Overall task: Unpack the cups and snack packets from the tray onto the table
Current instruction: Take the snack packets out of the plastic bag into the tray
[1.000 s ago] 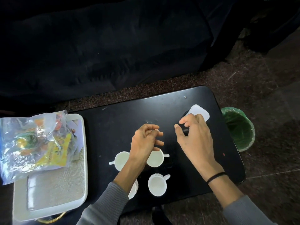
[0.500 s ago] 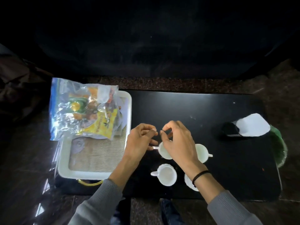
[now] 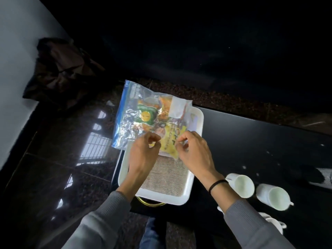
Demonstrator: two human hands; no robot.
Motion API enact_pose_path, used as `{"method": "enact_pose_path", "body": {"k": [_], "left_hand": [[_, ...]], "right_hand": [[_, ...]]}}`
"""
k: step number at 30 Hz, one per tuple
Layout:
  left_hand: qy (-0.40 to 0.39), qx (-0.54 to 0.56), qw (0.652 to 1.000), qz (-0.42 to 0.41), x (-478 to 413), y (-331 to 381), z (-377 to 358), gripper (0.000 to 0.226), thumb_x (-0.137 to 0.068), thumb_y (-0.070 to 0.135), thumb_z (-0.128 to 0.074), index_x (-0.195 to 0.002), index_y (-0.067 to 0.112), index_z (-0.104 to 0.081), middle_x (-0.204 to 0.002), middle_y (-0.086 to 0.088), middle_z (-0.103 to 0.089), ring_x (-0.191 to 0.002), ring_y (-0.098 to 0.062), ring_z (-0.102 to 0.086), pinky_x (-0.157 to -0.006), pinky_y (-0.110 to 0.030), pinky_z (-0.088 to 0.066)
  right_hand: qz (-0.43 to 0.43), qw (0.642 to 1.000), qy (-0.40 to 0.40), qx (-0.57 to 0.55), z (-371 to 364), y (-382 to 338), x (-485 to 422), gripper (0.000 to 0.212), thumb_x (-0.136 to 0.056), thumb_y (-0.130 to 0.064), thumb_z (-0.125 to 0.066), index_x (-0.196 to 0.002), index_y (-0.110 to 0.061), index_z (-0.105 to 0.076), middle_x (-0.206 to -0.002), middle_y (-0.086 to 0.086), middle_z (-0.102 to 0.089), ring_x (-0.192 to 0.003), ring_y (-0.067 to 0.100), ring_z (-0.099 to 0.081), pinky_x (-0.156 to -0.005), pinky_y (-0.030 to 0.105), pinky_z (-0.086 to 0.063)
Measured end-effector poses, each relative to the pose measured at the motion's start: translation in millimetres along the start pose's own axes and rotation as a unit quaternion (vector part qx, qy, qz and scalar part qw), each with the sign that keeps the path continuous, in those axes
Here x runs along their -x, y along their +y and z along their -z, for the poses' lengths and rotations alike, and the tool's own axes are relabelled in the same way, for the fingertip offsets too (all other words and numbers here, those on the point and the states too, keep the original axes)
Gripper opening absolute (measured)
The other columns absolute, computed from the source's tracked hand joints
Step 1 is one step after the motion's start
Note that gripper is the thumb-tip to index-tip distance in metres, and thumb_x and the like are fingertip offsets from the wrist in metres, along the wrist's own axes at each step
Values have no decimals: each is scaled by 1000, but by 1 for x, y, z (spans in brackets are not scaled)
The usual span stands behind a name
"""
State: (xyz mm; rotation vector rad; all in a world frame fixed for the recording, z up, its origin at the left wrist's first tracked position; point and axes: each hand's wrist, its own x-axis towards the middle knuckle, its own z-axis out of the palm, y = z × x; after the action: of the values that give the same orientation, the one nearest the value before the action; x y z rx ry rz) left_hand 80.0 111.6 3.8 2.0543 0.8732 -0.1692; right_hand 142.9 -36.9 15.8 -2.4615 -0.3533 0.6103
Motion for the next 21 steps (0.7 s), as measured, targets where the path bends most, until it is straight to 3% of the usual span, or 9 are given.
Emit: {"method": "enact_pose_path", "body": {"k": [5, 8, 10, 12, 14, 17, 18, 20, 21], "left_hand": [[123, -157, 979, -33, -32, -31, 31, 43, -90, 18, -69, -132, 13, -58, -140, -9, -53, -125, -29, -48, -99, -43, -43], [92, -136, 986, 29, -57, -47, 41, 75, -94, 35, -66, -155, 8, -31, -157, -14, -37, -138, -35, -39, -110, -51, -35], [49, -125, 988, 72, -73, -59, 46, 85, -95, 46, -63, -159, 7, -22, -158, -15, -37, -143, -37, -36, -115, -54, -29], [15, -97, 992, 84, -85, -69, 51, 71, -96, 54, -59, -149, 11, -40, -143, -13, -55, -131, -35, -49, -109, -54, -37], [0, -18, 996, 86, -90, -73, 57, 47, -97, 57, -56, -119, 15, -59, -112, -7, -69, -97, -23, -64, -84, -41, -52], [7, -39, 999, 35, -85, -72, 63, 35, -101, 46, -54, -74, 24, -52, -68, 8, -59, -53, -3, -53, -45, -14, -36], [5, -49, 999, 16, -81, -70, 64, 36, -103, 41, -54, -73, 22, -52, -65, 7, -58, -46, -2, -54, -41, -14, -37], [-4, -9, 1000, -4, -69, -66, 64, 32, -104, 36, -54, -86, 10, -62, -72, -6, -66, -51, -5, -66, -45, -15, -49], [-8, 28, 1000, -7, -61, -63, 64, 34, -104, 37, -55, -95, 6, -64, -81, -15, -70, -61, -13, -72, -52, -30, -60]], "right_hand": [[7, 1000, -19, 3, -26, -26, -17, 5, -97, -24, -61, -96, -19, -62, -105, -4, -64, -91, 16, -65, -75, 41, -58], [0, 1000, -22, 6, -34, -33, -21, 7, -97, -26, -60, -98, -19, -63, -108, -4, -65, -90, 16, -65, -76, 41, -58], [-7, 1000, -21, 5, -36, -35, -20, 8, -97, -27, -60, -99, -19, -63, -109, -5, -65, -90, 16, -65, -77, 41, -58], [-13, 1000, -21, 4, -36, -35, -17, 7, -97, -26, -61, -99, -20, -63, -109, -5, -65, -91, 15, -65, -78, 41, -58], [-20, 999, -25, -2, -35, -35, -12, 6, -97, -25, -61, -99, -20, -63, -108, -5, -65, -98, 16, -65, -81, 41, -58], [-26, 999, -31, 0, -31, -33, -6, 6, -97, -25, -62, -98, -20, -63, -107, -6, -65, -96, 16, -66, -81, 42, -58], [-27, 999, -34, 2, -29, -34, -5, 6, -97, -25, -62, -97, -20, -63, -106, -6, -65, -90, 15, -66, -80, 42, -58], [-29, 999, -37, -4, -24, -37, -2, 6, -97, -26, -62, -98, -20, -63, -106, -7, -66, -83, 13, -66, -78, 41, -58], [-28, 999, -38, -13, -22, -39, 0, 7, -97, -27, -63, -98, -21, -63, -106, -8, -66, -82, 12, -66, -77, 39, -59]]}}
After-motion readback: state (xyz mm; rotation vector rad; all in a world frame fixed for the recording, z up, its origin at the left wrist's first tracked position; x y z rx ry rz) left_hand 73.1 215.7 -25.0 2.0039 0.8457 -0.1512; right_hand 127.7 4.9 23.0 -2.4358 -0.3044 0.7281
